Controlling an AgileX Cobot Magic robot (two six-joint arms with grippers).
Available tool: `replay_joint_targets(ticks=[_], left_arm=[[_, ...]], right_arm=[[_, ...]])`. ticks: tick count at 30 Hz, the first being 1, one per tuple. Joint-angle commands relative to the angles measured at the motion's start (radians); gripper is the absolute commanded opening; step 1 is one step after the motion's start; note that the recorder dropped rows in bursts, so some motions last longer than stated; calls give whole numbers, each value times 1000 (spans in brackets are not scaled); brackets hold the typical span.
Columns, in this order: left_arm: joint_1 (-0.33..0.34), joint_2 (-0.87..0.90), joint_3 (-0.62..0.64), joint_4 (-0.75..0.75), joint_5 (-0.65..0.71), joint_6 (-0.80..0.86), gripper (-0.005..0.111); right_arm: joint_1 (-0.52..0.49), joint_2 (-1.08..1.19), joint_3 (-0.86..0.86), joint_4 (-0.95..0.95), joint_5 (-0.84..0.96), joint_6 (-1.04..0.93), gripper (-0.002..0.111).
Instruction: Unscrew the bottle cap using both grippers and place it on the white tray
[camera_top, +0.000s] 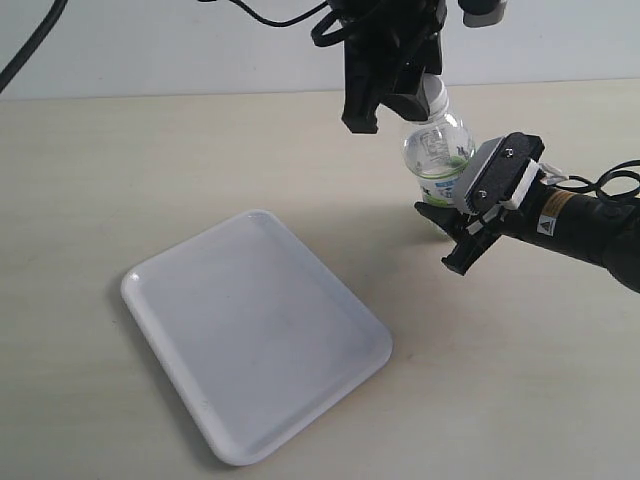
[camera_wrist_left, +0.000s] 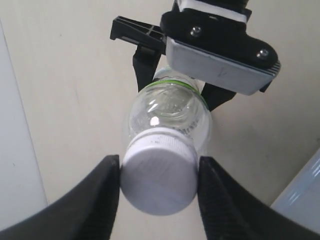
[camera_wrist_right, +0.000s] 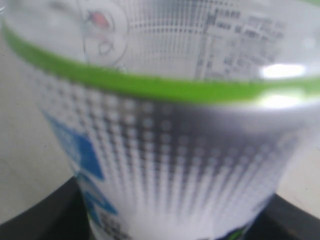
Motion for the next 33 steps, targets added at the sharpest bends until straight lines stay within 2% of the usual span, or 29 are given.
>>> replay_joint_targets(ticks=[1,3,8,18,22,27,33], left_arm=[[-4,-1,5,-9,5,-34,6],[-4,-1,5,-9,5,-49,0],[-4,-1,5,-7,-4,-202,0],[-5,-14,-25,18,-11,-843,0],[-5,-19,-32,16,-32,-1010,0],[-5,-24,-32,3,-44,-1103,0],[-5,-83,-32,102,-17,-1024,0]], right_arm=[[0,2,0,-5,55,4,0],[0,2,0,-5,55,4,0],[0,2,0,-5,55,4,0],[0,2,0,-3,55,4,0],[0,2,0,10,55,4,0],[0,2,0,12,55,4,0],[0,0,0,25,1,129,0]])
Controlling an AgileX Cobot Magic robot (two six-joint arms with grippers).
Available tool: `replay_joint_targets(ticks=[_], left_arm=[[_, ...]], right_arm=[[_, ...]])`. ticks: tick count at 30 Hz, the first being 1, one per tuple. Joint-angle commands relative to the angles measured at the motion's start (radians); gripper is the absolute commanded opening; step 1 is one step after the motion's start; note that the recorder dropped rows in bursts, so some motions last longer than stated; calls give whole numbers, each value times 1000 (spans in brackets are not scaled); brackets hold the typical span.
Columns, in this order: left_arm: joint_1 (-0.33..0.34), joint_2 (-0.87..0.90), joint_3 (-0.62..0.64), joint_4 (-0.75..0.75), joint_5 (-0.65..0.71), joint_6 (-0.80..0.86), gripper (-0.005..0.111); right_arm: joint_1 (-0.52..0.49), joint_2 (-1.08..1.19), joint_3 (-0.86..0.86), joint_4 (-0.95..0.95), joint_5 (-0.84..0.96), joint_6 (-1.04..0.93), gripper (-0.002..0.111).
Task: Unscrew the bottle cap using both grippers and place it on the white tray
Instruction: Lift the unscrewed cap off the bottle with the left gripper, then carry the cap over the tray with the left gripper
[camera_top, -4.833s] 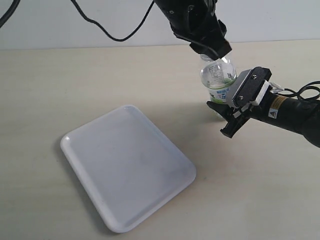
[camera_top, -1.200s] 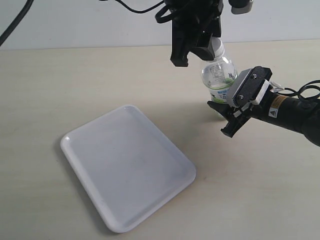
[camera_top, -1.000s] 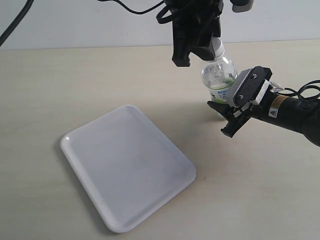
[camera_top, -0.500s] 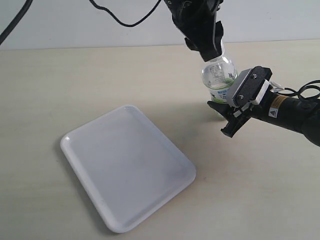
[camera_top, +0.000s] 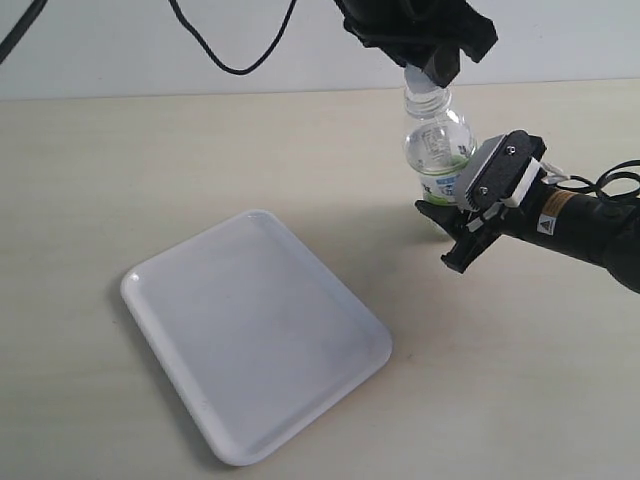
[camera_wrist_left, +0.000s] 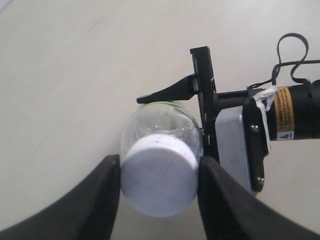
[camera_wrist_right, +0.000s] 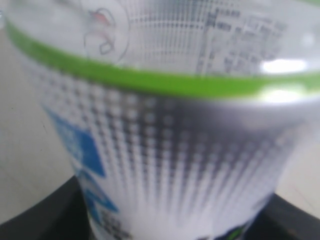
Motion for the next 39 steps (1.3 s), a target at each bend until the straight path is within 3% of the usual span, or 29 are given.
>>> replay_joint_targets(ticks=[1,8,14,17,21,33,39], left_arm=[[-2,-80,-7,103,28,52,0],[9,-164,9,173,129,131,0],[9,-190,136,178,129,172,0],[9,-199,224,175,64,166,0],[18,-239,403,175,-96,162,0],[69,-405,1098,162,-803,234,0],[69,-405,1312,162,-1092,234,0]], right_arm=[[0,-4,0,10,-15,133,0],[0,-39,0,12,-35,313,0],[0,-41,0,-45,-69,408,0],[0,-41,0,-47,-73,408,0],[0,-41,0,-47,-73,408,0],[0,-23,0,-74,-142,451,0],[0,19,-10,-128,-174,440,0]])
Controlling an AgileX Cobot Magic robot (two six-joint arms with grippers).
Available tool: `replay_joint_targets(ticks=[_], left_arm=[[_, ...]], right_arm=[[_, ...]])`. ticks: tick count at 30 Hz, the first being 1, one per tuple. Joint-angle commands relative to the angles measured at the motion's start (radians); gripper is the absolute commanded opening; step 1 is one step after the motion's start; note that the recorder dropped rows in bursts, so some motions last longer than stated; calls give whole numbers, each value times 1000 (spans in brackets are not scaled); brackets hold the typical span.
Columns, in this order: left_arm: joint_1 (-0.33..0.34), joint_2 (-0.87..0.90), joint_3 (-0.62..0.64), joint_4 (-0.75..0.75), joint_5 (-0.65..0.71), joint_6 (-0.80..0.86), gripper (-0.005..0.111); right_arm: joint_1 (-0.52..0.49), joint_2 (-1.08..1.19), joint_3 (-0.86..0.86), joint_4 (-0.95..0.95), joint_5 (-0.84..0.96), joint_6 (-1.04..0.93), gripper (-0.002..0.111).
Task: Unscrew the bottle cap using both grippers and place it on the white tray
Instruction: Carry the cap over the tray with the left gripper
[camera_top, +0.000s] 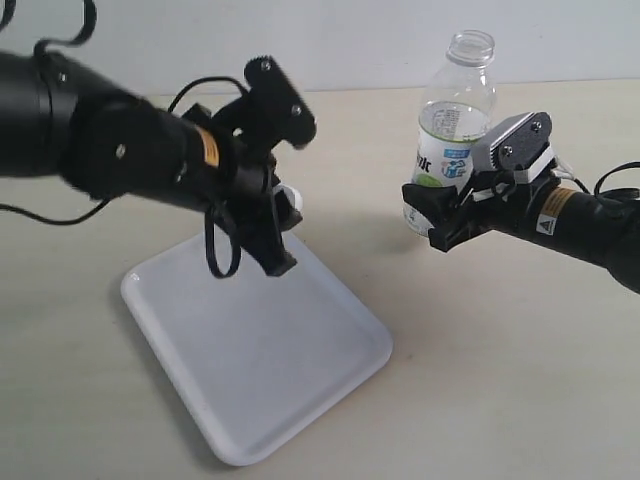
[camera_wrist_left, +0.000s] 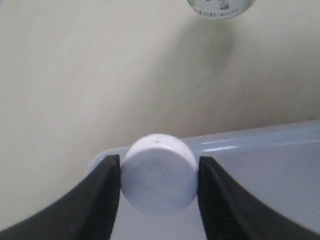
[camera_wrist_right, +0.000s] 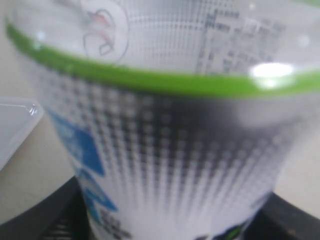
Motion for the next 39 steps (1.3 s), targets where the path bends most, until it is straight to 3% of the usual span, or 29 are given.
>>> replay_joint_targets(ticks=[1,6,9,13,17,21,27,33,35,39], left_arm=[[0,-14,124,-10,-202,5,0],[0,-14,219,-10,-295,5,0],[0,-14,253,-10,-285,9,0],[0,-14,244,-10,-149,36,0],[0,5,149,-10,100,38,0],[0,80,92,-16,145,36,0],[0,173,80,-16,53,28,0],[0,173,74,-16,89,28,0],[0,173,63,-16,130,33,7],[0,173,40,-16,175,33,35]], right_arm=[[0,20,-14,-83,-75,-7,0],[0,24,-28,-118,-82,-3,0],[0,24,-28,-115,-82,-3,0],[0,24,-28,-113,-81,-4,0],[0,24,-28,-87,-33,-4,0],[0,24,-28,-85,-26,-4,0],[0,24,-28,-85,-21,-4,0],[0,24,-28,-85,-48,-4,3],[0,24,-28,-85,-51,-2,11],[0,24,-28,-85,-51,-2,32]])
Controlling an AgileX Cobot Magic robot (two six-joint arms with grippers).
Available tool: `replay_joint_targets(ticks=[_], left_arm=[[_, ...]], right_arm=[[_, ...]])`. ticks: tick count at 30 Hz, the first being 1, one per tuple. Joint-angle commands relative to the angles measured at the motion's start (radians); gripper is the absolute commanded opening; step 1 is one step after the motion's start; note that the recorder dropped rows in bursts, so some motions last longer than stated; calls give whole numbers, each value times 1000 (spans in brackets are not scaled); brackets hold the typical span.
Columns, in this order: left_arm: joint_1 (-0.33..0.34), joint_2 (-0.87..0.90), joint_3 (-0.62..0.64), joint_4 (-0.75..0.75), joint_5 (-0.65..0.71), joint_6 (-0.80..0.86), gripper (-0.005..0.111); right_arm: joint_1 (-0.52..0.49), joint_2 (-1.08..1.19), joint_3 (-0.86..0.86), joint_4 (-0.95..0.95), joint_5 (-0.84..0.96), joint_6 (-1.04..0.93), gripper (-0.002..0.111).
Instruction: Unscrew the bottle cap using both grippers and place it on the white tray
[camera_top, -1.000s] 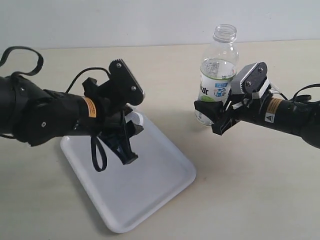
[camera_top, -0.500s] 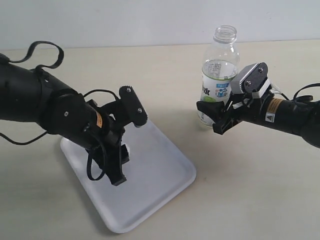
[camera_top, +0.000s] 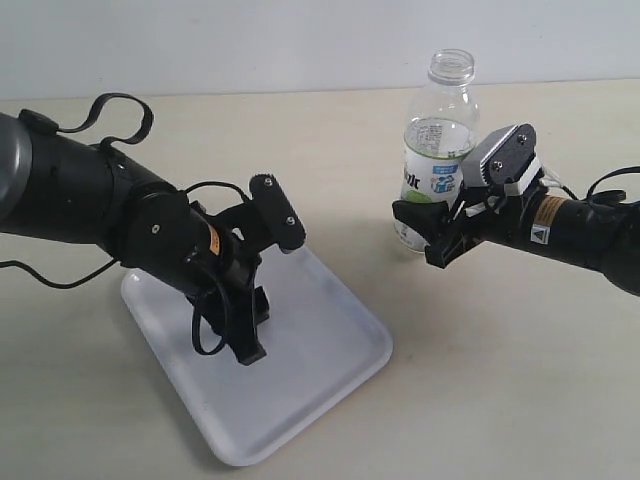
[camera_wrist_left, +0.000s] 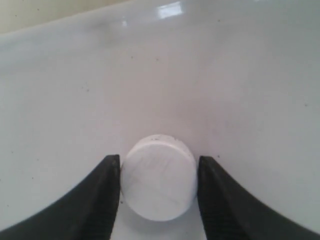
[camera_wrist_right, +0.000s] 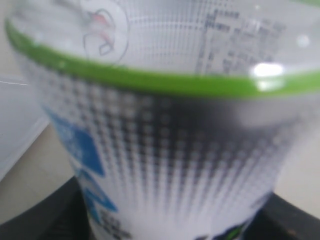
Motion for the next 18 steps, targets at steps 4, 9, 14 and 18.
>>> replay_joint_targets(ticks=[4,9,14,18], left_arm=[[0,15,-14,-8,66,-8,67],[0,15,-14,-8,66,-31,81],[0,15,-14,-8,64,-31,82],[0,15,-14,-8,71,-31,82]], right_arm=[[-1,-5,-8,11,-52,-4,54],[-1,-5,-8,22,-52,-4,72],[-1,-5,-8,67,-52,-4,89],[-1,-5,-8,71,-52,-4,99]])
